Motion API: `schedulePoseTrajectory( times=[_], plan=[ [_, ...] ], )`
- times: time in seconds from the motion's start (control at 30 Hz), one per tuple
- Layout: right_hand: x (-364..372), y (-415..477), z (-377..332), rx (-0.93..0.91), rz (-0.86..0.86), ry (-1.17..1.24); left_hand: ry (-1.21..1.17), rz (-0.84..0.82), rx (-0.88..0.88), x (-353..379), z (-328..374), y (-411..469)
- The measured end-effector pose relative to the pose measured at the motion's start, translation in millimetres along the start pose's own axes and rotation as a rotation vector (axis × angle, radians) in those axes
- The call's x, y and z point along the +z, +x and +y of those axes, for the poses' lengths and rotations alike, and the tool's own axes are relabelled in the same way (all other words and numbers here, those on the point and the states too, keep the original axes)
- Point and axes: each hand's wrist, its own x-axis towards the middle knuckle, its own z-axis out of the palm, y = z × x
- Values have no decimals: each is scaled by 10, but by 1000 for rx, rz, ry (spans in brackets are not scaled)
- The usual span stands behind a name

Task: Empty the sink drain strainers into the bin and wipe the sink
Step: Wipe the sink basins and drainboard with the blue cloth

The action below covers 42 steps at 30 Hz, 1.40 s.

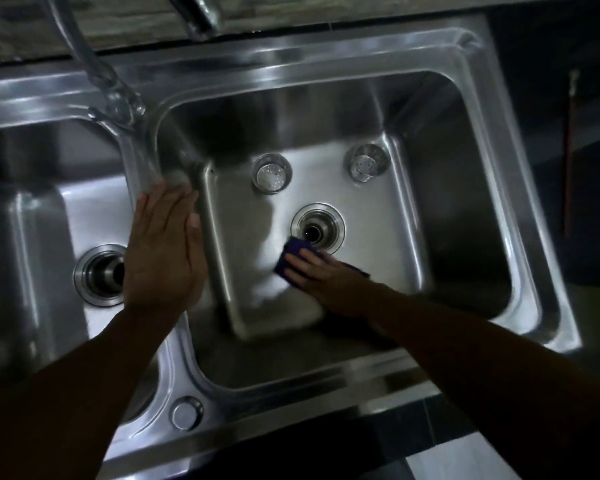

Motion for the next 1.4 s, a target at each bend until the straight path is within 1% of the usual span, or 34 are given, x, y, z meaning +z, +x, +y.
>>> schedulePoseTrajectory(
  times=[0.07,0.13,0.2,0.23,0.3,0.37,0.47,0.5,0.53,0.57,0.6,0.63,0.7,0.77,0.8,0.87,0.97,1.0,1.07,1.17,1.27,1.3,1.4],
  plan=[
    [44,-403,327,204,1,39,-4,6,11,-3,8,-2],
    [35,-639,634,460,-52,134,-3,6,14,-1,7,-3],
    [0,-663,841,699,-108,172,0,4,8,5,-6,0],
    [-19,-624,877,779,-128,169,-1,3,8,8,-14,1],
    [-42,-528,847,856,-164,160,-4,6,17,15,-23,0],
    [-50,-448,694,920,-183,203,-10,24,24,17,-23,-8],
    [-117,-263,317,1140,-200,452,-23,34,17,25,-18,-10],
    [-165,-195,184,1201,-258,531,-25,31,18,22,-19,-8],
    [-219,-121,47,1215,-359,575,-25,31,20,17,-16,-9],
    [-295,-62,-79,1181,-451,601,-24,37,23,8,-10,-14],
    [-371,-16,-193,1115,-492,639,-23,42,28,-5,2,-24],
    [-455,23,-299,1022,-470,669,-22,40,33,-23,15,-37],
    [-626,71,-478,864,-369,705,-12,0,43,-62,41,-60],
    [-828,30,-629,778,-298,767,23,-80,63,-122,63,-108],
    [-925,-11,-681,728,-253,809,35,-143,75,-150,67,-127],
    [-1122,-185,-797,634,-68,955,25,-301,123,-220,119,-194],
    [-1367,-528,-931,581,237,1263,-117,-571,315,-282,333,-374],
    [-1441,-643,-964,572,308,1317,-145,-647,379,-279,439,-411],
    [-1565,-874,-994,581,411,1372,-175,-730,425,-272,678,-412],
    [-1626,-1262,-939,636,481,1463,-169,-706,483,-307,1076,-286],
    [-1582,-1624,-826,630,470,1523,-140,-764,480,-356,1532,-170],
    [-1569,-1732,-791,612,462,1482,-132,-798,478,-350,1694,-149],
    [-1537,-2046,-677,617,400,1237,-118,-900,442,-276,2199,-114]
  ],
)
